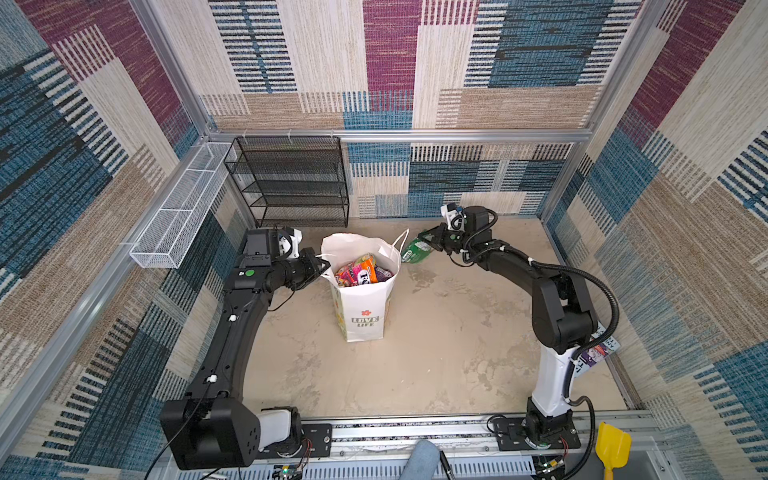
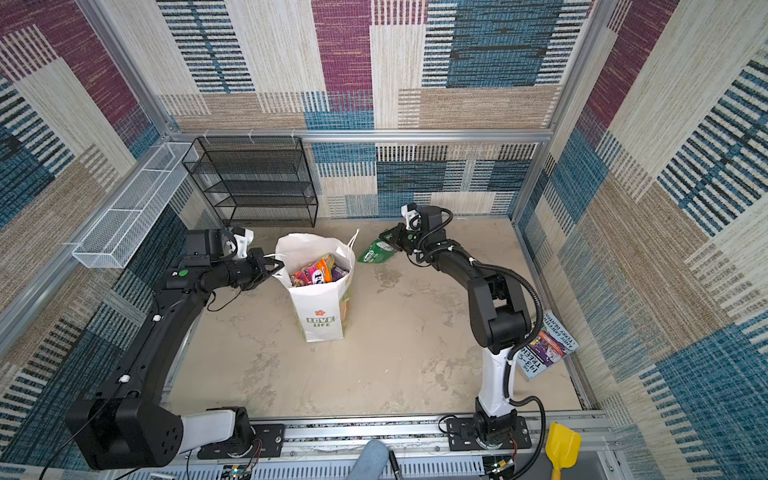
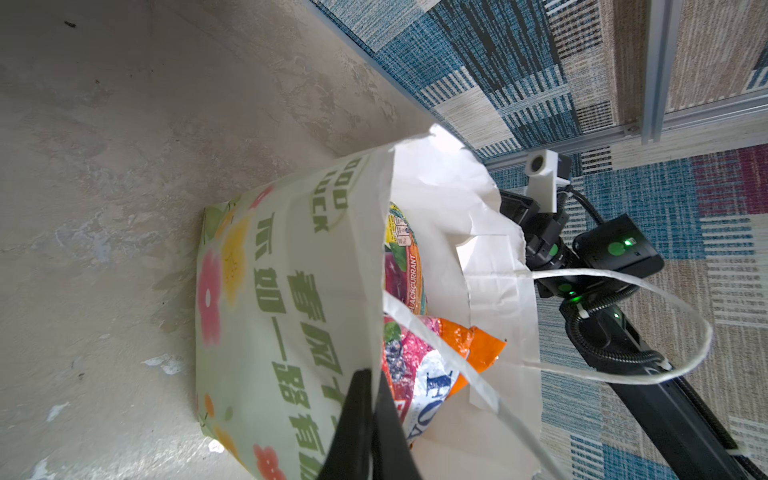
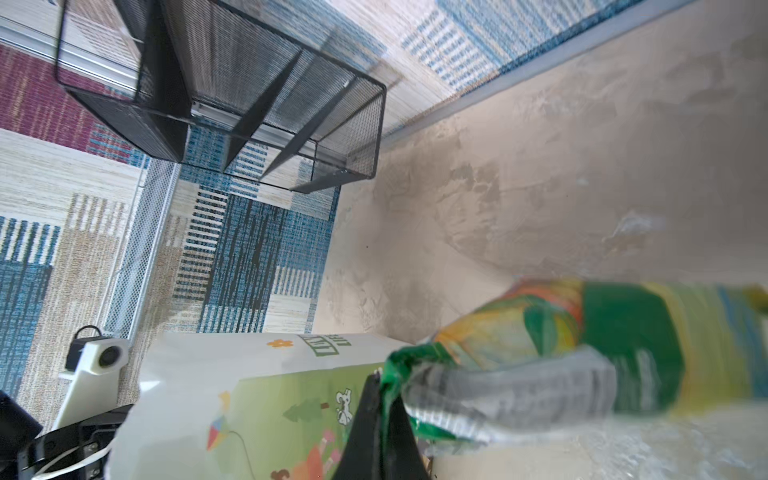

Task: Place the snacks into the paper bag
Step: 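Lift the Spring Tea bag with the right gripper and swing it over the paper bag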

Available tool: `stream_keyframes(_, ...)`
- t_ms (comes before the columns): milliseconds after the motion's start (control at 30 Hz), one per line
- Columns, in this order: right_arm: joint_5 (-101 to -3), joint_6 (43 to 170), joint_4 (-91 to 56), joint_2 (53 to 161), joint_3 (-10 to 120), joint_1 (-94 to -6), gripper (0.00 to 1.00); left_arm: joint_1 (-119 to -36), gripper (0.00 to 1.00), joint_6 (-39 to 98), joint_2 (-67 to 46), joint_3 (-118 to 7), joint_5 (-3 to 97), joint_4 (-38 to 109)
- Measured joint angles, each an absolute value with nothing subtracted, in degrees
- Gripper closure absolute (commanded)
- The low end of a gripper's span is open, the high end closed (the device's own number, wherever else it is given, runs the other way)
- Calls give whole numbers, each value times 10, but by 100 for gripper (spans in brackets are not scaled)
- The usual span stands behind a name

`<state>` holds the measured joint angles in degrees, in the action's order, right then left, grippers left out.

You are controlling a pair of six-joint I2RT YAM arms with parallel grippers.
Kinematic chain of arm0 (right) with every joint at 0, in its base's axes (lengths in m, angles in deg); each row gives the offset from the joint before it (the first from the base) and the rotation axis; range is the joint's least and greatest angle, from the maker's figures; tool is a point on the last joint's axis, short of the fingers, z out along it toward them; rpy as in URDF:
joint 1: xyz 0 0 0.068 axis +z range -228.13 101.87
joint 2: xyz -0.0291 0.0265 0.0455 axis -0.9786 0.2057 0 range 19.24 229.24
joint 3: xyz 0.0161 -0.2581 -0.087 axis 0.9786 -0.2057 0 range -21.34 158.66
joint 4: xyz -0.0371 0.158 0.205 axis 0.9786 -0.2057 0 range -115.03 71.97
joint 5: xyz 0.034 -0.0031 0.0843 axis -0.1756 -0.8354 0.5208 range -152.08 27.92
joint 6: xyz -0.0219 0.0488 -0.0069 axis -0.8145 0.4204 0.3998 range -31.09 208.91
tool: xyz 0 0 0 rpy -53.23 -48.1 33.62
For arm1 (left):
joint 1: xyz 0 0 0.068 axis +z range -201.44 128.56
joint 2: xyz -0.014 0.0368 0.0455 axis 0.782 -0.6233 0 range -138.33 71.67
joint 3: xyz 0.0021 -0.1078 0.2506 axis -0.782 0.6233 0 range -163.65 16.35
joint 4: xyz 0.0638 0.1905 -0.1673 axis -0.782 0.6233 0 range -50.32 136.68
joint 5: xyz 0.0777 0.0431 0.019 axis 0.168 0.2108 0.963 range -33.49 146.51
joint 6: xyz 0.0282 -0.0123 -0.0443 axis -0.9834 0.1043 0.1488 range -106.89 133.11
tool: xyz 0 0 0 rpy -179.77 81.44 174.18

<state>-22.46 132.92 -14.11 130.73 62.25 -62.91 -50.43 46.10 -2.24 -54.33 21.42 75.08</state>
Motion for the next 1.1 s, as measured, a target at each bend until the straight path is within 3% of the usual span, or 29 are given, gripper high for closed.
stream_keyframes(300,-252,1334,-177,1201,632,-634,100,-504,100,461,-21,-542,214,750)
stream_keyframes(567,-283,1330,-222,1149,743,-618,100,-504,100,461,-18,-542,215,751)
stream_keyframes(1100,-327,1361,-261,1218,977,-462,100,-504,100,459,-18,-542,219,751)
